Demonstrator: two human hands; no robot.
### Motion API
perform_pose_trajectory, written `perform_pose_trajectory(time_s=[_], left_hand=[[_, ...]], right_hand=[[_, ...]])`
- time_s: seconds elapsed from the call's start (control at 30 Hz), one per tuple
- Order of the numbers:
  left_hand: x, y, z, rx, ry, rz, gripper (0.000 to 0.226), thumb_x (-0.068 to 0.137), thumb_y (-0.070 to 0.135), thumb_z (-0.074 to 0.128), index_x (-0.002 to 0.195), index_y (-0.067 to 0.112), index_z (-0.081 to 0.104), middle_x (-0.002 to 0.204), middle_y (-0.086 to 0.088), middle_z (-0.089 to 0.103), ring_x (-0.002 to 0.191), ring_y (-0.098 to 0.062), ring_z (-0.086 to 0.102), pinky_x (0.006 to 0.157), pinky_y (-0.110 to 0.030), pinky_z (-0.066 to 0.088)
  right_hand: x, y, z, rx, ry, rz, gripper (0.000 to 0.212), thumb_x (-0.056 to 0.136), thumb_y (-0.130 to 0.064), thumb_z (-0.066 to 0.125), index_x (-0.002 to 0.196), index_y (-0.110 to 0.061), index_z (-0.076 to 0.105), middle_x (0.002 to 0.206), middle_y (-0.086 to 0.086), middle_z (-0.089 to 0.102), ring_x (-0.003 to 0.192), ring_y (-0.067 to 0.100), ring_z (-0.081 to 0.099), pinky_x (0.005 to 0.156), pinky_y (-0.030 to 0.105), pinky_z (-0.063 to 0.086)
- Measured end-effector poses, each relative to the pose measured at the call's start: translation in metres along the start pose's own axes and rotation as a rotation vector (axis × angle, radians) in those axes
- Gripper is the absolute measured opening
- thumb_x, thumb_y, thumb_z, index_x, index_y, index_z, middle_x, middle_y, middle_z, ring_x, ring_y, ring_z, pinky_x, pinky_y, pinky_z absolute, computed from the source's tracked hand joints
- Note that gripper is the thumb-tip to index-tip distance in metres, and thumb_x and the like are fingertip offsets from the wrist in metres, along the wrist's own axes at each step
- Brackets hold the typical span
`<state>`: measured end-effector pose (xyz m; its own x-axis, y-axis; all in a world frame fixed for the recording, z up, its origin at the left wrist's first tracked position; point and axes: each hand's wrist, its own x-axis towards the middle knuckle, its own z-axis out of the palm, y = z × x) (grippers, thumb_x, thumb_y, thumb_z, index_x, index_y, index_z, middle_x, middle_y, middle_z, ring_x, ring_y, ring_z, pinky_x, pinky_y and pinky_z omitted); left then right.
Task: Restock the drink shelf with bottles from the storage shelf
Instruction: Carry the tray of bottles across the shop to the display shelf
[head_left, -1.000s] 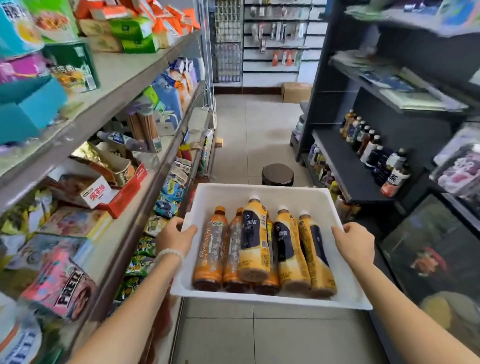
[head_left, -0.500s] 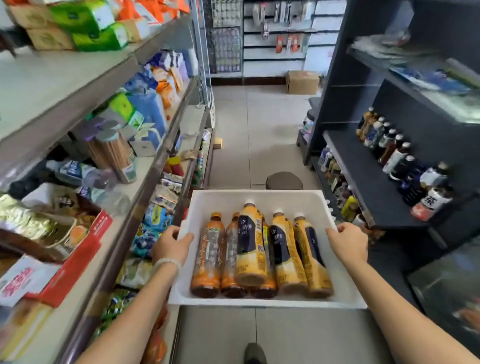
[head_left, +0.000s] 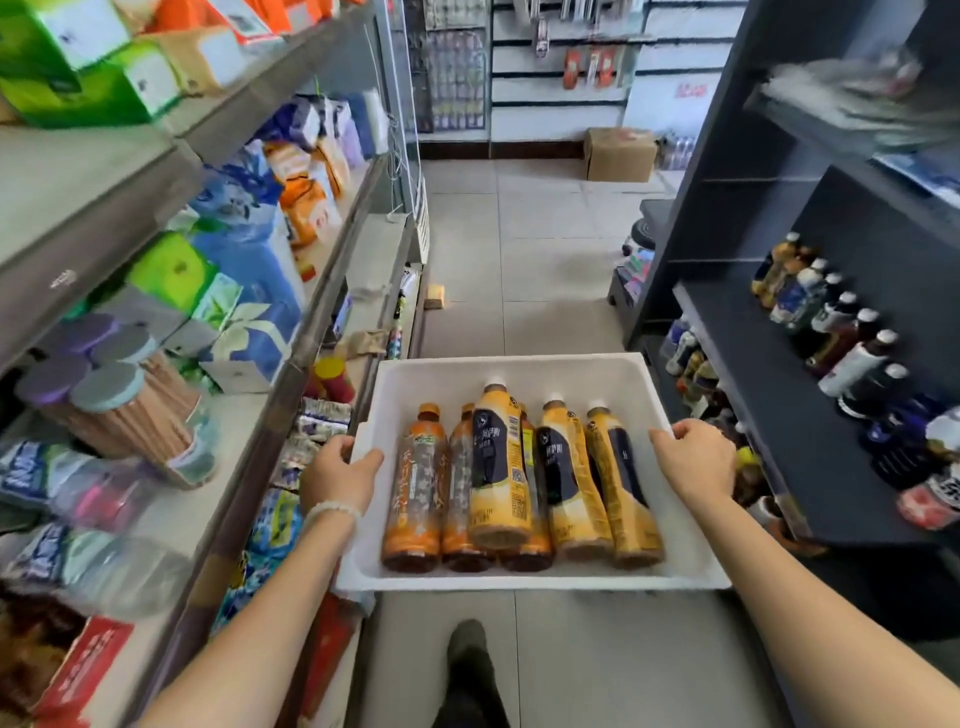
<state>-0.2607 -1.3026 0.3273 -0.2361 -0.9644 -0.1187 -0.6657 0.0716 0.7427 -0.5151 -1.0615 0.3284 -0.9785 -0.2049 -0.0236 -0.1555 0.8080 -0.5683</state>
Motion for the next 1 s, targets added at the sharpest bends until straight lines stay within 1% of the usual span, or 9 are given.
perform_pose_trajectory(time_s=[0.2,0.33,0.47,0.53,0.6,0.73,0.83,0.9,1.0], left_hand=[[0.106,0.037,0.03,0.031,-0.034,0.009,0.015,0.083,0.024,0.066,0.092,0.017,0.057,0.082,-0.004,0.056,0.076,-0.026,0.051,0.066,-0.03,0.035],[0.172,0.068,0.046,0.029,-0.048,0.039,0.019,0.082,0.026,0.068,0.095,0.013,0.063,0.087,-0.004,0.06,0.078,-0.024,0.052,0.068,-0.029,0.037],[0.228,0.095,0.066,0.014,-0.052,0.038,0.017,0.081,0.026,0.067,0.093,0.016,0.063,0.095,-0.009,0.068,0.08,-0.026,0.056,0.069,-0.031,0.042],[0.253,0.11,0.079,0.036,-0.058,0.029,0.025,0.081,0.028,0.066,0.102,0.015,0.065,0.101,-0.01,0.069,0.086,-0.029,0.059,0.069,-0.03,0.041],[0.276,0.125,0.093,0.037,-0.066,0.027,0.028,0.083,0.028,0.065,0.108,0.015,0.065,0.104,-0.008,0.068,0.087,-0.028,0.058,0.07,-0.029,0.039],[0.319,0.151,0.122,0.06,-0.072,0.025,0.019,0.085,0.025,0.064,0.099,0.013,0.063,0.092,-0.005,0.062,0.078,-0.021,0.048,0.069,-0.028,0.035],[0.362,0.174,0.151,0.071,-0.065,-0.004,0.019,0.083,0.026,0.065,0.095,0.012,0.062,0.091,-0.006,0.064,0.077,-0.023,0.049,0.068,-0.028,0.035],[0.387,0.189,0.167,0.076,-0.057,-0.019,0.024,0.082,0.027,0.066,0.1,0.012,0.064,0.101,-0.011,0.067,0.084,-0.027,0.053,0.071,-0.03,0.038],[0.427,0.217,0.189,0.056,-0.035,-0.024,0.034,0.082,0.027,0.065,0.112,0.011,0.064,0.113,-0.011,0.066,0.101,-0.031,0.058,0.078,-0.031,0.04]], right_hand=[[0.078,-0.05,0.046,0.013,0.021,0.052,0.033,0.085,-0.024,0.055,0.06,-0.004,0.051,0.057,0.01,0.05,0.053,0.019,0.042,0.046,0.029,0.026],[0.127,-0.086,0.064,0.03,0.027,0.067,0.035,0.085,-0.023,0.055,0.055,-0.009,0.044,0.054,0.006,0.045,0.052,0.019,0.04,0.044,0.028,0.023],[0.178,-0.115,0.078,0.061,0.03,0.083,0.032,0.082,-0.02,0.055,0.054,-0.008,0.046,0.054,0.007,0.045,0.052,0.021,0.04,0.045,0.028,0.025],[0.205,-0.128,0.088,0.052,0.039,0.093,0.032,0.082,-0.02,0.054,0.054,-0.01,0.042,0.052,0.006,0.042,0.051,0.02,0.039,0.045,0.027,0.023],[0.234,-0.138,0.098,0.047,0.039,0.099,0.031,0.082,-0.022,0.055,0.056,-0.009,0.046,0.054,0.005,0.046,0.052,0.019,0.04,0.045,0.027,0.023],[0.289,-0.153,0.117,0.055,0.018,0.098,0.029,0.083,-0.022,0.056,0.059,-0.006,0.055,0.059,0.008,0.053,0.056,0.022,0.047,0.046,0.026,0.029],[0.342,-0.171,0.135,0.049,0.003,0.101,0.032,0.084,-0.021,0.056,0.055,-0.009,0.047,0.056,0.006,0.048,0.053,0.019,0.043,0.045,0.026,0.026],[0.376,-0.184,0.143,0.04,0.001,0.1,0.033,0.084,-0.021,0.055,0.055,-0.009,0.045,0.055,0.006,0.046,0.052,0.019,0.041,0.045,0.027,0.027],[0.428,-0.205,0.155,0.047,-0.012,0.104,0.029,0.085,-0.021,0.054,0.062,-0.004,0.051,0.06,0.009,0.05,0.054,0.019,0.041,0.048,0.027,0.028]])
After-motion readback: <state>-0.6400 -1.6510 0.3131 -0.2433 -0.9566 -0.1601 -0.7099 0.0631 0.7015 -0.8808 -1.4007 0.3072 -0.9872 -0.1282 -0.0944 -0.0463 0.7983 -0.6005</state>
